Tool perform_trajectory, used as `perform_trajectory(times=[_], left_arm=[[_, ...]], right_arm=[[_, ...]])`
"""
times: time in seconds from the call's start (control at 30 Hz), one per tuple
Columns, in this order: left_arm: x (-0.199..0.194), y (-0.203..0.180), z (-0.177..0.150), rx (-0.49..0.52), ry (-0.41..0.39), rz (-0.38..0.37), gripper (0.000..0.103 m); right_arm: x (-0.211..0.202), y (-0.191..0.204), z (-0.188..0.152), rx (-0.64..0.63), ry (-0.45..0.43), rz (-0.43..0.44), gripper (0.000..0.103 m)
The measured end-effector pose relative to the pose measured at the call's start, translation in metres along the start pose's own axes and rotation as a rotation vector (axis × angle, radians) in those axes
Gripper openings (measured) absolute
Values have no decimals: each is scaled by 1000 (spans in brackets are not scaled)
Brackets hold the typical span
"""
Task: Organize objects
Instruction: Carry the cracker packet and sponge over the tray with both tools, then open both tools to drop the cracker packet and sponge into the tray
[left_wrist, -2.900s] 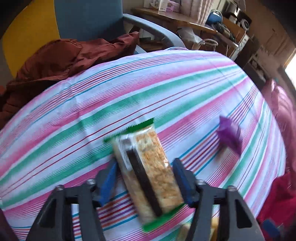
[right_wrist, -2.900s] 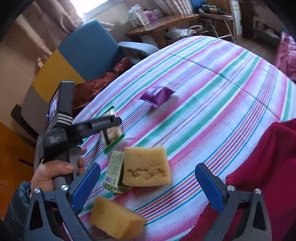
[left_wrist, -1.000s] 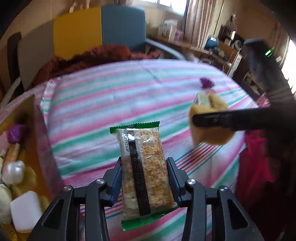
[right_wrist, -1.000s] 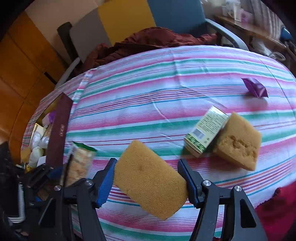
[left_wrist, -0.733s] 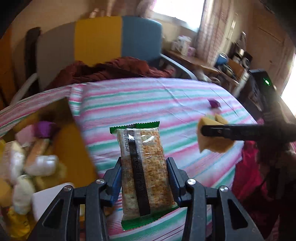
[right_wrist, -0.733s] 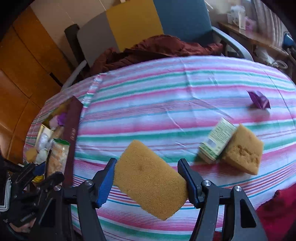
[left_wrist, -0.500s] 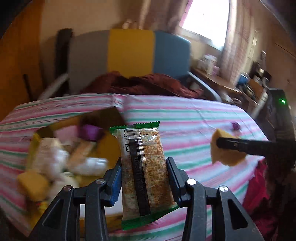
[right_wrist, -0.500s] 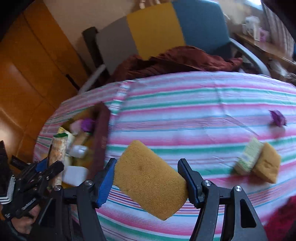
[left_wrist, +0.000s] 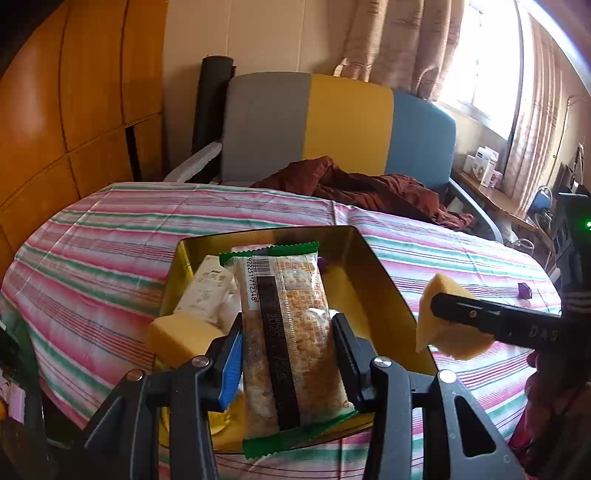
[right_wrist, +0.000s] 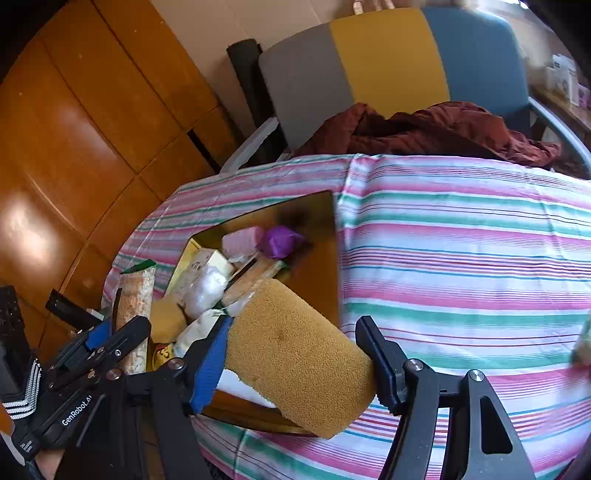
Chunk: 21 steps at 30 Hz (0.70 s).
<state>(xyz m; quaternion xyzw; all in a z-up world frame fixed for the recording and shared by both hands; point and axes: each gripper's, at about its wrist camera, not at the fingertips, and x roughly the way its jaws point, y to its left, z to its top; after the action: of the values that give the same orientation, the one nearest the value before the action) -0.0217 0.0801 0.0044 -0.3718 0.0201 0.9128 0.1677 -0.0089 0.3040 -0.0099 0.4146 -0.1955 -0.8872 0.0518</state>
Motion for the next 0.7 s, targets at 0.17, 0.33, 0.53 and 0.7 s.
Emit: perform_trajectory(times=[0.17,0.33,0.53,0.7], left_arm=[[-3,7,-4,-14,-5,9,45],[0,9,-4,-21,2,-3,45],[13,23,0,-92,57,-76,45],[25,26,15,-101,60,-103,45]], right_arm=[[12,14,-1,-10,4,-20,69],[17,17,2,-6,1,-41,69],[26,19,1,-8,9,-72,70],[33,16,3,10,8,-83,71]])
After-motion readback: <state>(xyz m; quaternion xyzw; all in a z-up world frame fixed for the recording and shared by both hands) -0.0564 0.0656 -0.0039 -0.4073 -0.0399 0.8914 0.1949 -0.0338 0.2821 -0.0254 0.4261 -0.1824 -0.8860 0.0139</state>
